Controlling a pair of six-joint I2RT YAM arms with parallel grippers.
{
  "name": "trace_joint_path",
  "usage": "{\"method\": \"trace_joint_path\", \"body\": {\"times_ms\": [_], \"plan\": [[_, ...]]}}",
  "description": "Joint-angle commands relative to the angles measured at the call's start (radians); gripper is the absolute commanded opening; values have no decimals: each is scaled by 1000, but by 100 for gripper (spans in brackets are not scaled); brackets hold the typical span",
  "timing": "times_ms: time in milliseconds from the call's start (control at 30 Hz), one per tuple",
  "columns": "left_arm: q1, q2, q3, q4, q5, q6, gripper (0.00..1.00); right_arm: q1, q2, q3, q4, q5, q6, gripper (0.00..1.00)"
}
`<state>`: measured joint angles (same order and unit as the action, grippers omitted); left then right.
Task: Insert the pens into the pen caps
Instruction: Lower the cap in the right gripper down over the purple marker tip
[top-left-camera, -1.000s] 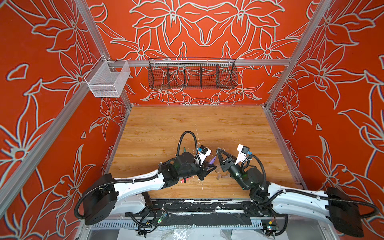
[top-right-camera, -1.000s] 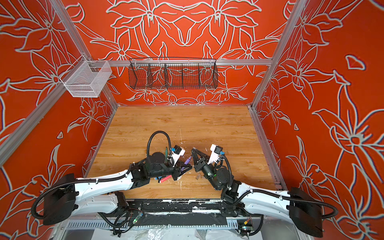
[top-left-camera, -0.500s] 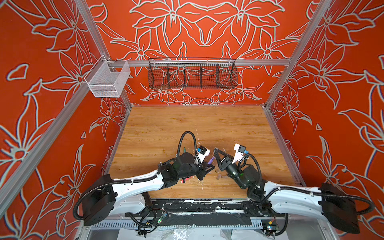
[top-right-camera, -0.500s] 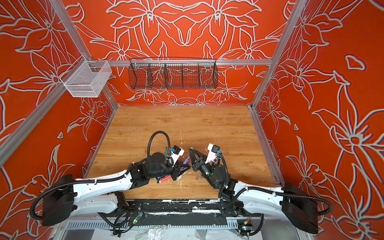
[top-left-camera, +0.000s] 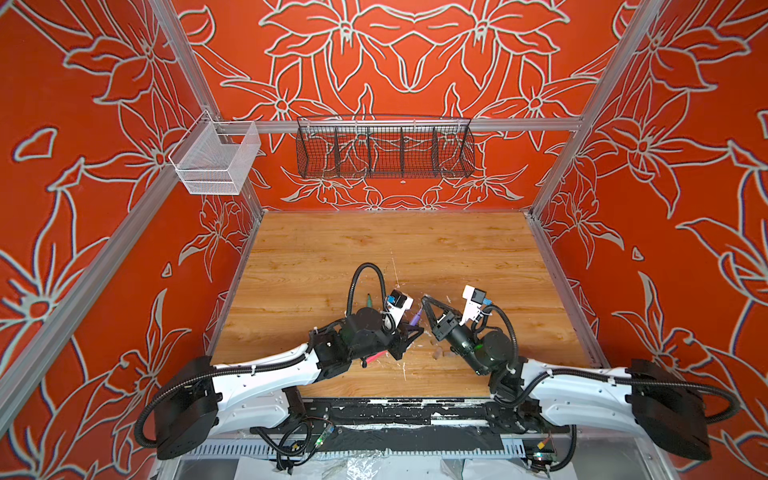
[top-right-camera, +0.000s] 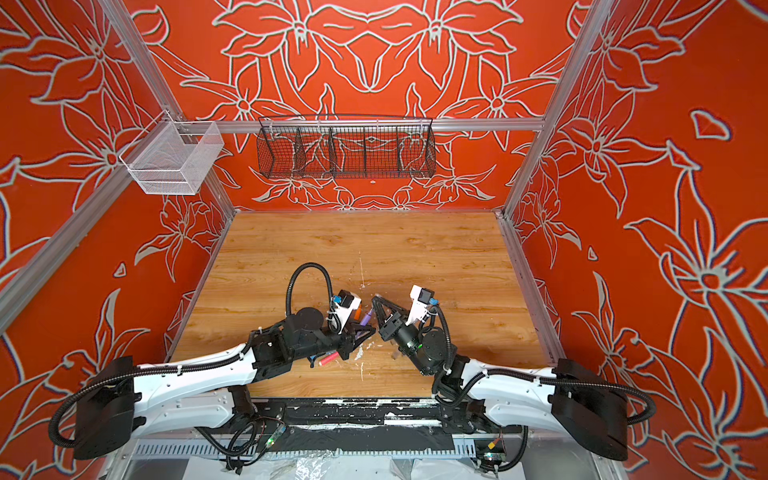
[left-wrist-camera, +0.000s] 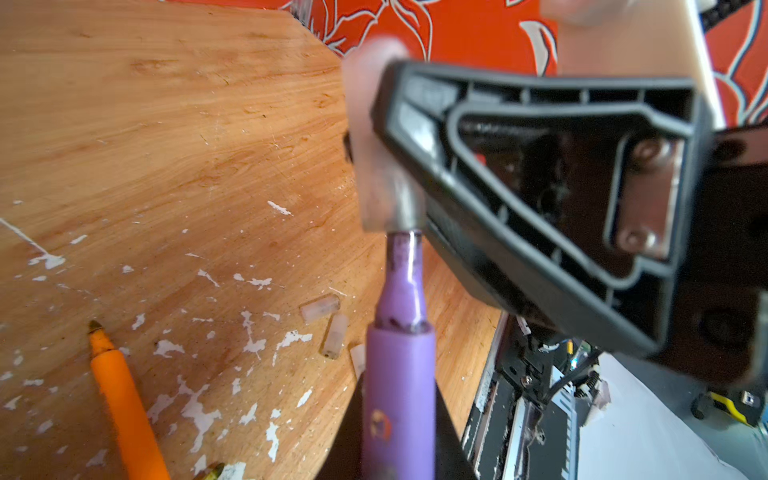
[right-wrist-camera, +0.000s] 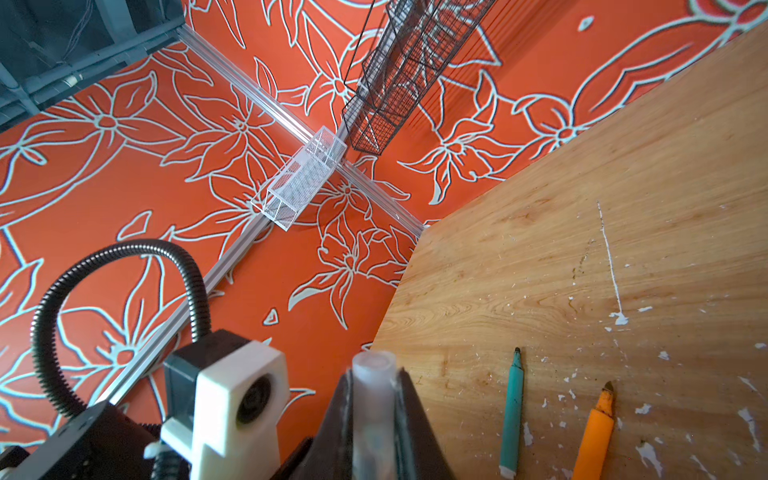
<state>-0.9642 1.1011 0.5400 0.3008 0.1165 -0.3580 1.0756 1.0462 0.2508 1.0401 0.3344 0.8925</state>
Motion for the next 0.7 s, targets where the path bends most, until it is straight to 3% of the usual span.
{"method": "trace_joint_path", "body": {"times_ms": [0, 300, 533, 667], "plan": [[-4, -39, -5, 72, -25, 3, 0, 7, 8, 14, -12, -18, 16, 0], [0, -53, -18, 92, -15, -11, 0, 14, 84, 53, 26, -133, 44, 0], [108, -84, -69, 168, 115, -106, 0, 63, 321, 73, 343, -223, 55, 0], [119, -137, -87, 173, 124, -98, 0, 87, 446, 151, 370, -245, 64, 0]]}}
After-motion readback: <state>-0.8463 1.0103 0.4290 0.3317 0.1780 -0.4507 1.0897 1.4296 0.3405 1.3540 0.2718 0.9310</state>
